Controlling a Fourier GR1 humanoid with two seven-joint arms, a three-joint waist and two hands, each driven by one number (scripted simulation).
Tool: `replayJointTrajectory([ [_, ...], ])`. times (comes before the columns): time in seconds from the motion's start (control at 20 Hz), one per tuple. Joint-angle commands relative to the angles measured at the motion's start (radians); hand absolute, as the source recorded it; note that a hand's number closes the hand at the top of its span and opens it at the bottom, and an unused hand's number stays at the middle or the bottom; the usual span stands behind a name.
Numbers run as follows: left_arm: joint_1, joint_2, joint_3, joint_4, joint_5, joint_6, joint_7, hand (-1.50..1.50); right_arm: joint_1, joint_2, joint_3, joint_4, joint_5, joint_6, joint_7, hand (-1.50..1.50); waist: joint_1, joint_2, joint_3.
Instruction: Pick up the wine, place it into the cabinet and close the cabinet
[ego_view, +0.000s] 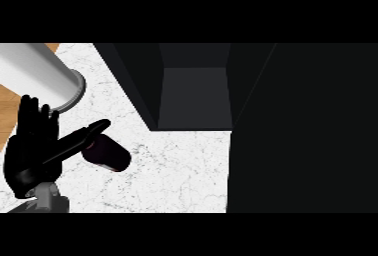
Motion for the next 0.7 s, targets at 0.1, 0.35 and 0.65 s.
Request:
replayJointTrajectory([
  [0.1, 0.056, -0.016, 0.051, 0.1, 0.073, -0.035, -0.176, -1.5, 0.031, 0.003, -0.033, -0.166, -0.069, -0.019, 0.061, -1.5, 0.0, 0.0, 0.0],
  [0.35, 0.054, -0.025, 0.031, 0.15, 0.106, -0.041, -0.216, -1.5, 0.03, 0.001, -0.027, -0.154, -0.065, -0.009, 0.081, -1.5, 0.002, 0.001, 0.001],
  [0.65, 0.095, -0.011, 0.052, 0.207, 0.155, -0.08, -0.303, -1.5, 0.089, 0.019, -0.03, -0.221, -0.082, 0.003, 0.069, -1.5, -0.005, -0.001, 0.001],
])
